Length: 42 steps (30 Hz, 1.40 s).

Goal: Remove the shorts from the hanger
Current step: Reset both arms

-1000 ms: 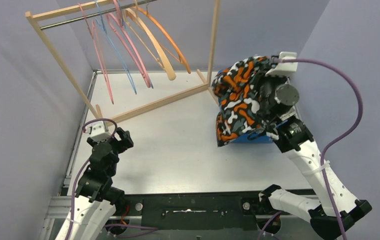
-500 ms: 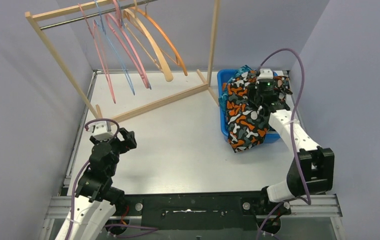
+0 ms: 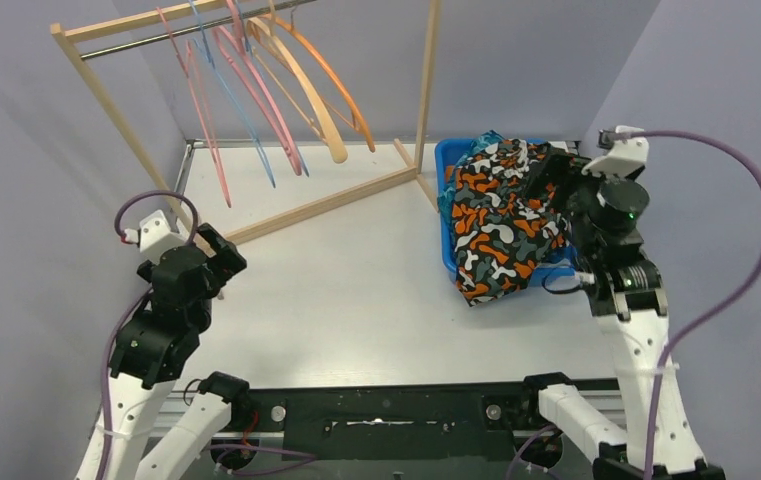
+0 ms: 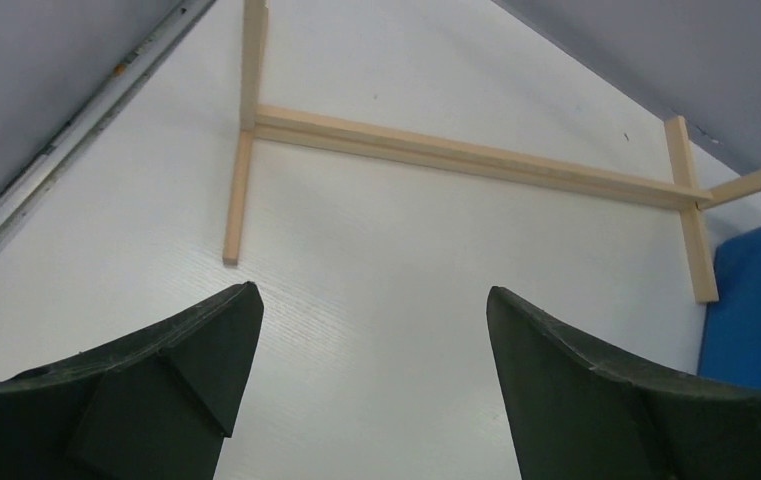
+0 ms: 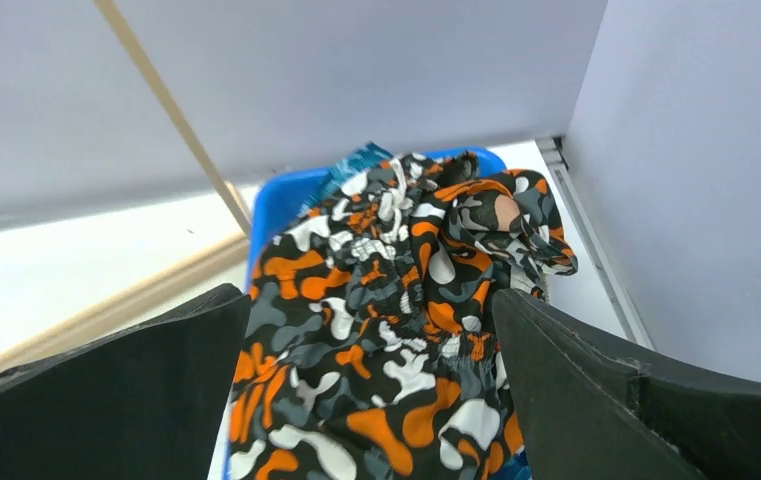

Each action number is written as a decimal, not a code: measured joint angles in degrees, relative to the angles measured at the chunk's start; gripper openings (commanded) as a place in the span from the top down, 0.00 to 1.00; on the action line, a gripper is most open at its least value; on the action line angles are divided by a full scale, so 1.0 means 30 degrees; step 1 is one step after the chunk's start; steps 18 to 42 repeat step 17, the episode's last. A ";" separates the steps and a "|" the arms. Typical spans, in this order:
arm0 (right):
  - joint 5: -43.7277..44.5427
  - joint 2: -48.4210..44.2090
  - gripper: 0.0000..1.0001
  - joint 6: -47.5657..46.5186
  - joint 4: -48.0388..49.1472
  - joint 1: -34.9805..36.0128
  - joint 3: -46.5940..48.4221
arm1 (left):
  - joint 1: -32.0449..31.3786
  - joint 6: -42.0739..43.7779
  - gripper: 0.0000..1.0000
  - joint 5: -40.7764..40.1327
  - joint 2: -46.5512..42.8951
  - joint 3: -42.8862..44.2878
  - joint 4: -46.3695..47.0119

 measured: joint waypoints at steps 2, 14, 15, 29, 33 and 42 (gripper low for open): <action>-0.0204 -0.1741 0.02 0.0306 0.0109 0.0000 -0.0430 | 0.0000 -0.0284 0.16 -0.0809 0.0117 0.1013 -0.1093; -0.1559 -0.6557 0.02 0.2419 -0.1574 0.0000 -0.3541 | 0.0007 0.0517 0.16 -0.3927 -0.0794 0.2922 -0.3395; -0.1632 -0.6601 0.02 0.2572 -0.1960 0.0000 -0.3563 | 0.0007 0.0648 0.16 -0.4073 -0.0801 0.2980 -0.3359; -0.1719 -0.6681 0.02 0.2703 -0.2251 0.0000 -0.3592 | 0.0007 0.0918 0.16 -0.4444 -0.0816 0.3089 -0.3315; -0.1719 -0.6681 0.02 0.2703 -0.2251 0.0000 -0.3592 | 0.0007 0.0918 0.16 -0.4444 -0.0816 0.3089 -0.3315; -0.1719 -0.6681 0.02 0.2703 -0.2251 0.0000 -0.3592 | 0.0007 0.0918 0.16 -0.4444 -0.0816 0.3089 -0.3315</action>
